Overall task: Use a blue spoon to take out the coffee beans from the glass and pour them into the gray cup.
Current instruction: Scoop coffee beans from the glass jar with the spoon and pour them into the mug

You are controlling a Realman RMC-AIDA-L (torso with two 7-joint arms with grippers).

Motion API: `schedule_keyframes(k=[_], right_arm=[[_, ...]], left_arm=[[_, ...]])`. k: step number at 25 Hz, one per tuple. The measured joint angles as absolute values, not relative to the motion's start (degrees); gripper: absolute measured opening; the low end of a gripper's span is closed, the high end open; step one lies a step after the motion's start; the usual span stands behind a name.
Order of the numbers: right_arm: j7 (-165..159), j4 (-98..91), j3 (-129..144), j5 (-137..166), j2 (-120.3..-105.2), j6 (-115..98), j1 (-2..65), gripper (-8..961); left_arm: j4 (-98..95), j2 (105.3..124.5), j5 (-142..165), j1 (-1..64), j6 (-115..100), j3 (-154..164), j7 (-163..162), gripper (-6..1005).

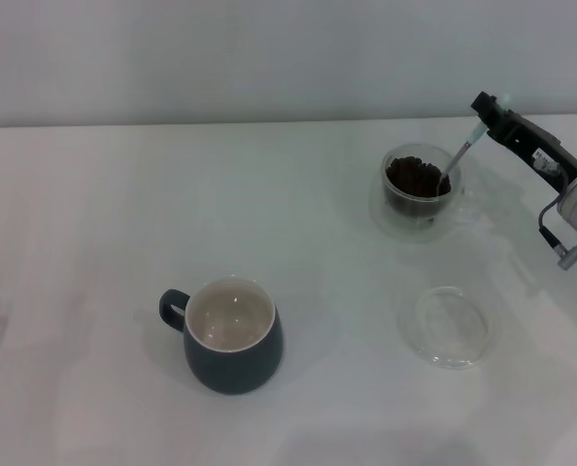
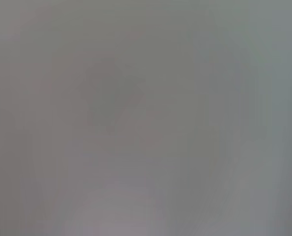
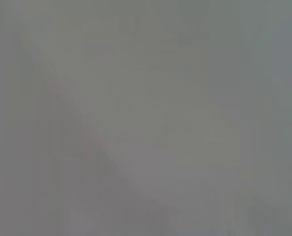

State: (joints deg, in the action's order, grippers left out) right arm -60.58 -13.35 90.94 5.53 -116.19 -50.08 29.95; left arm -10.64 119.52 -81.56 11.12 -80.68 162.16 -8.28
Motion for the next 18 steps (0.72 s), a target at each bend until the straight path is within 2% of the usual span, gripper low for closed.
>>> schedule_keyframes(k=[18], right_arm=[[-70.69,-13.08,90.77,-0.04,-116.18,-46.49,29.98,152]], left_arm=[[-10.55,119.46,-81.57,10.72,-80.68,162.15,-8.44,861]])
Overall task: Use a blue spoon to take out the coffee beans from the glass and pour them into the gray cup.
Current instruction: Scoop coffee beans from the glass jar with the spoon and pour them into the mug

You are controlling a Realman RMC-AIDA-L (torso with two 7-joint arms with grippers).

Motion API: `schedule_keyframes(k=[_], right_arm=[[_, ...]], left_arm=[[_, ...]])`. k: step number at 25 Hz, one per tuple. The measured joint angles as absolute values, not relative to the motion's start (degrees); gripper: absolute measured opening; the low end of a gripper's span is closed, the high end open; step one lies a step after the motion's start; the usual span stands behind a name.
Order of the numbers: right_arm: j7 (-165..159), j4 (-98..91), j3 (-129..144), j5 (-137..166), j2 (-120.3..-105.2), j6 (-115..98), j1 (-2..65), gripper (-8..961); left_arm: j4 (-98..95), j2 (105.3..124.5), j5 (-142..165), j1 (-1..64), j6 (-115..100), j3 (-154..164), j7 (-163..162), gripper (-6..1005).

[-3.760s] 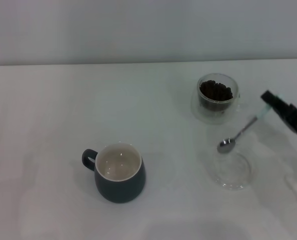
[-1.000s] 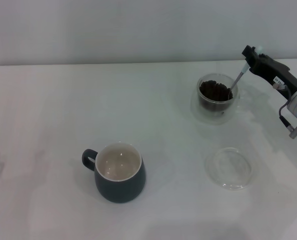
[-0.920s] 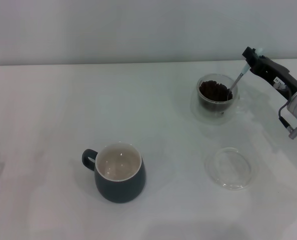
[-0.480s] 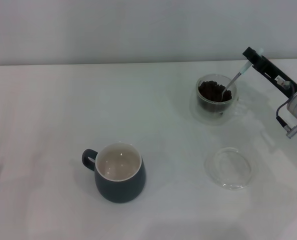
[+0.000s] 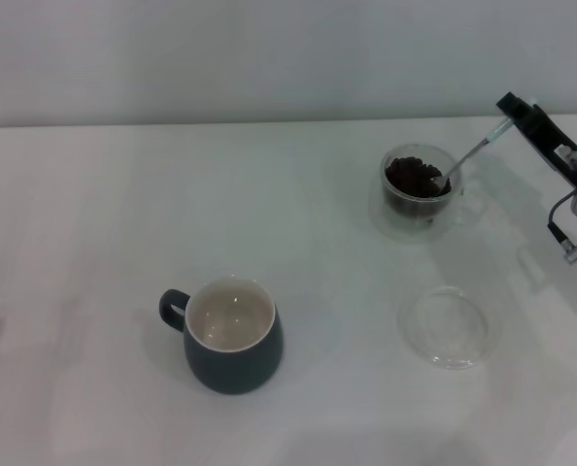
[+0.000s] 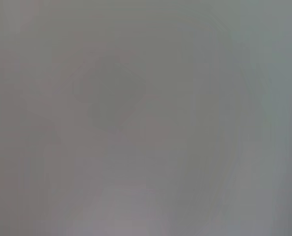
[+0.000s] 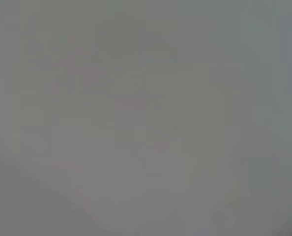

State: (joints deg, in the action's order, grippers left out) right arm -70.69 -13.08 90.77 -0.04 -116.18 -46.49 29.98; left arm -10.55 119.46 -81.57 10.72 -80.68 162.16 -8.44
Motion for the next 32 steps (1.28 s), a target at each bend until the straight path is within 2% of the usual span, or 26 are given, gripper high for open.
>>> schedule_keyframes(k=[11,32], right_arm=[[-77.61,-12.98,91.60,-0.62,-116.19,-44.18,31.05,152],[-85.79,-12.69,91.66,-4.78,-116.19,-47.13,28.86,151]], left_arm=[[-10.21,119.35,-81.97,10.92,-80.68,161.69,-8.21,862],[-9.58,119.31,-82.00,11.16,-80.69,161.63,-8.44,862]])
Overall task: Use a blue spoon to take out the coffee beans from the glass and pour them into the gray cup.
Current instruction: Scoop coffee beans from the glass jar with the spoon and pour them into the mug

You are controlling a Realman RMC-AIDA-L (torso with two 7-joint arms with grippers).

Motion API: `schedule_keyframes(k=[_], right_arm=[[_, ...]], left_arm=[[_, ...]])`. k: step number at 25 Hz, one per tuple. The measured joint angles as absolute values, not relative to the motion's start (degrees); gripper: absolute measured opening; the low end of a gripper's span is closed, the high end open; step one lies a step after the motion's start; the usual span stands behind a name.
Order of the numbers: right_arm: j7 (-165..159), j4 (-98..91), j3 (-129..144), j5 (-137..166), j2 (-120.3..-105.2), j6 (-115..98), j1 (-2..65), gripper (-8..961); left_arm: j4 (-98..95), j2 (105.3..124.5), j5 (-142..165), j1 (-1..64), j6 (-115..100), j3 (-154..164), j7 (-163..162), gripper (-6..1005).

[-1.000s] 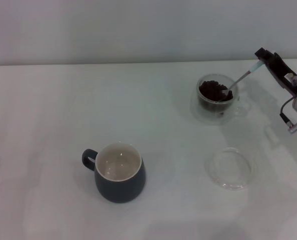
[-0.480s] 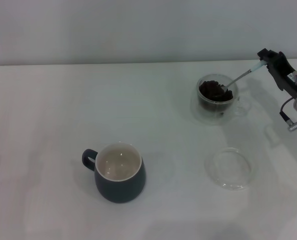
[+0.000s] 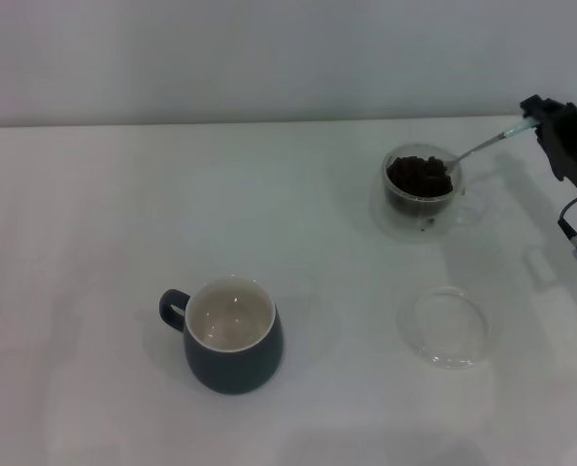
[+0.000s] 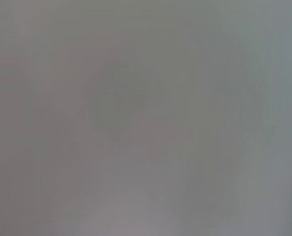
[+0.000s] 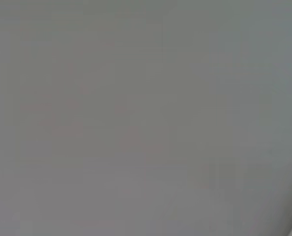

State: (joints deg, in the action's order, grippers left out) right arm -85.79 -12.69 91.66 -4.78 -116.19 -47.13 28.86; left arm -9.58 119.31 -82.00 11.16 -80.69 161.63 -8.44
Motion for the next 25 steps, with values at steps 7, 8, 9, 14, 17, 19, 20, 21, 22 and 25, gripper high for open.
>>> schedule_keyframes(k=[7,8,9,14,17,19,20,21,22,25], right_arm=[[-88.73,-12.63,91.90,-4.64,-116.05,-52.90,27.35,151],[-89.08,-12.67,92.37,-4.50,-116.03,-53.39,27.18,151],[-89.30,-12.75,92.75,-4.42,-116.01,-53.81,27.06,151],[-90.33,-13.24,96.92,-4.30,-115.96,-54.67,26.98,152],[-91.62,-13.62,99.98,-4.24,-115.94,-55.67,27.35,152],[-92.07,-14.20,101.82,-4.22,-115.93,-56.74,27.35,152],[-92.31,-14.72,102.83,-4.22,-115.93,-57.14,27.32,152],[-92.71,-15.23,103.83,-4.22,-115.94,-57.36,27.23,152],[-93.08,-15.68,104.76,-4.22,-115.95,-57.50,27.16,152],[-94.26,-17.21,108.10,-4.22,-115.97,-57.97,27.01,151]], left_arm=[[-9.58,119.36,-82.00,11.16,-80.69,161.63,-8.42,862],[-9.58,119.35,-82.00,11.17,-80.69,161.63,-8.39,862],[-9.58,119.33,-82.00,11.21,-80.69,161.63,-8.34,862],[-9.58,119.27,-82.00,11.50,-80.69,161.63,-8.20,862],[-9.58,119.26,-82.00,11.75,-80.68,161.63,-8.21,862],[-9.58,119.26,-82.00,11.86,-80.69,161.63,-8.22,862],[-9.58,119.26,-82.00,11.89,-80.68,161.63,-8.22,861],[-9.58,119.26,-82.00,11.92,-80.69,161.63,-8.23,861],[-9.58,119.26,-82.00,11.95,-80.69,161.63,-8.23,861],[-9.58,119.28,-82.00,12.02,-80.68,161.63,-8.31,861]])
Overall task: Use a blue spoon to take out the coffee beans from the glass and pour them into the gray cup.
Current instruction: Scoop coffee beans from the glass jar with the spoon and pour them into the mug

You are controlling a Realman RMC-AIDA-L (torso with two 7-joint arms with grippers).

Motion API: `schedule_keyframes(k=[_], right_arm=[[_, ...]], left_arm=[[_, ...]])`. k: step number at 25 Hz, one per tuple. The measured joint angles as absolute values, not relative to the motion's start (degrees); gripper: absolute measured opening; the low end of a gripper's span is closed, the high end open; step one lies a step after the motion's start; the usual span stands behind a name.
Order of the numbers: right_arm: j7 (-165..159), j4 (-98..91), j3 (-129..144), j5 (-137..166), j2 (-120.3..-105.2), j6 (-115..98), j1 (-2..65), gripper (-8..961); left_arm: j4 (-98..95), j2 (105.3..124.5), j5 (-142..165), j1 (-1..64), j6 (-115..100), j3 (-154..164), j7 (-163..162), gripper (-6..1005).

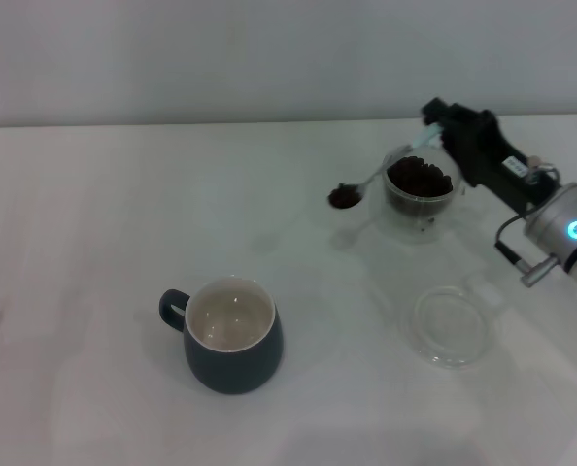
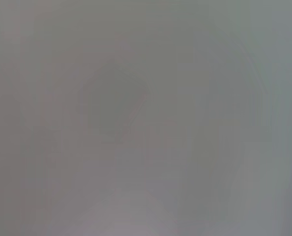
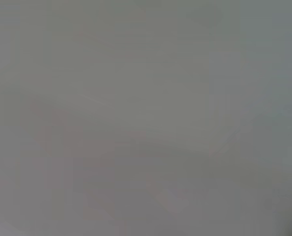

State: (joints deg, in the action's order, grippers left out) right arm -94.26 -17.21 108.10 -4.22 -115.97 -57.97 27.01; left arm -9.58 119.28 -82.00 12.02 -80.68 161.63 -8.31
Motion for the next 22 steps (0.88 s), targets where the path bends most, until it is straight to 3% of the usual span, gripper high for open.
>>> schedule_keyframes(k=[22], right_arm=[[-87.81,-29.41,125.82,-4.76,-116.19,-51.62,27.20,151]], left_arm=[[-10.02,119.35,-81.64,12.73,-80.74,161.88,-8.38,862]])
